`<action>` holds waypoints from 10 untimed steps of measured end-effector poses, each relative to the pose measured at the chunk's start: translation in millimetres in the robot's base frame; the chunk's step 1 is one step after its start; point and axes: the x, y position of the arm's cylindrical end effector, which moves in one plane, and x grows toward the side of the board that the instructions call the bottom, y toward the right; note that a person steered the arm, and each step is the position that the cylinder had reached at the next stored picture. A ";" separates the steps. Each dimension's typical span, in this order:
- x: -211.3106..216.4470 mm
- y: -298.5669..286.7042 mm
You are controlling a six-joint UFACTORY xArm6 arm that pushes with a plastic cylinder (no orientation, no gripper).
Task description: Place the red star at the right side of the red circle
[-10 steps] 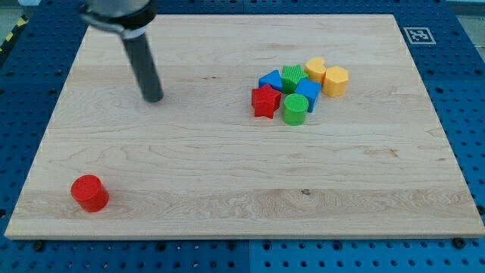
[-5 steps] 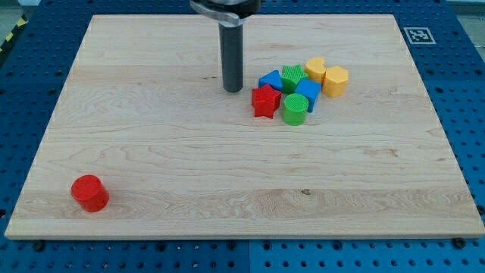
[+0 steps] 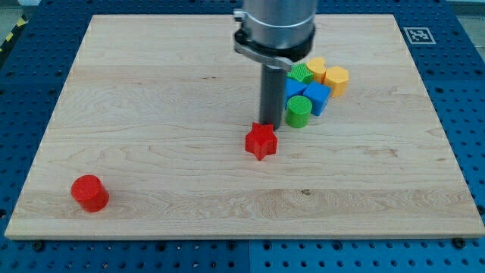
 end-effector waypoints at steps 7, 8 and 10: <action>46.9 -119.2; 68.3 -124.5; 54.8 -58.7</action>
